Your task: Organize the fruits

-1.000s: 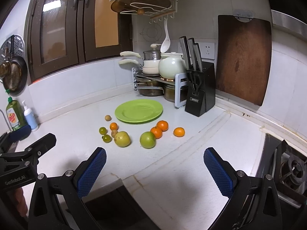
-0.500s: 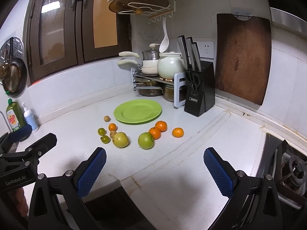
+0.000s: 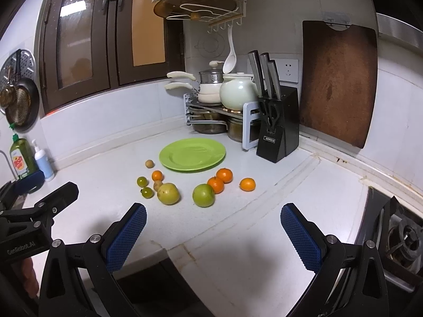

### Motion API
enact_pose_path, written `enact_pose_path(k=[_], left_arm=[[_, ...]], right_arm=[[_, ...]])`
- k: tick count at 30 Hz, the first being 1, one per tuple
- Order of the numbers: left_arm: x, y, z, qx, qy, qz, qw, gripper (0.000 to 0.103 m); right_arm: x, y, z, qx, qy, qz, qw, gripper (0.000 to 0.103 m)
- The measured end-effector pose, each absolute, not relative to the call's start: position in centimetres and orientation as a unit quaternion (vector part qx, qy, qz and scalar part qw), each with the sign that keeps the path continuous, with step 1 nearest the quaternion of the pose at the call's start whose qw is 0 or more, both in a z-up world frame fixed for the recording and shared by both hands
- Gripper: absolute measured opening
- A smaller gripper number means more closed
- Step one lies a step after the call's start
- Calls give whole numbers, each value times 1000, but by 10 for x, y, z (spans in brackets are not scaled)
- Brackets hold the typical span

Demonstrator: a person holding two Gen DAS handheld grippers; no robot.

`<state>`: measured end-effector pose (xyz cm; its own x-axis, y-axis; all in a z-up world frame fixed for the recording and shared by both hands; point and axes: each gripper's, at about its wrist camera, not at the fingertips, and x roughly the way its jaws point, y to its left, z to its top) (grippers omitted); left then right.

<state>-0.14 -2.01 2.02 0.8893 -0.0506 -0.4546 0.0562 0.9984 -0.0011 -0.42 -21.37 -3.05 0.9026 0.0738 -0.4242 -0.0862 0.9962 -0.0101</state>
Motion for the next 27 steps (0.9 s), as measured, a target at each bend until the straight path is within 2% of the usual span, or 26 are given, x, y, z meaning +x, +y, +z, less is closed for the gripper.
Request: enact_pose_path(k=[27], left_arm=[[7,-14,16,10,238,-27,971,103]], right_arm=[[11,-205,-32,-14,228,46,972,102]])
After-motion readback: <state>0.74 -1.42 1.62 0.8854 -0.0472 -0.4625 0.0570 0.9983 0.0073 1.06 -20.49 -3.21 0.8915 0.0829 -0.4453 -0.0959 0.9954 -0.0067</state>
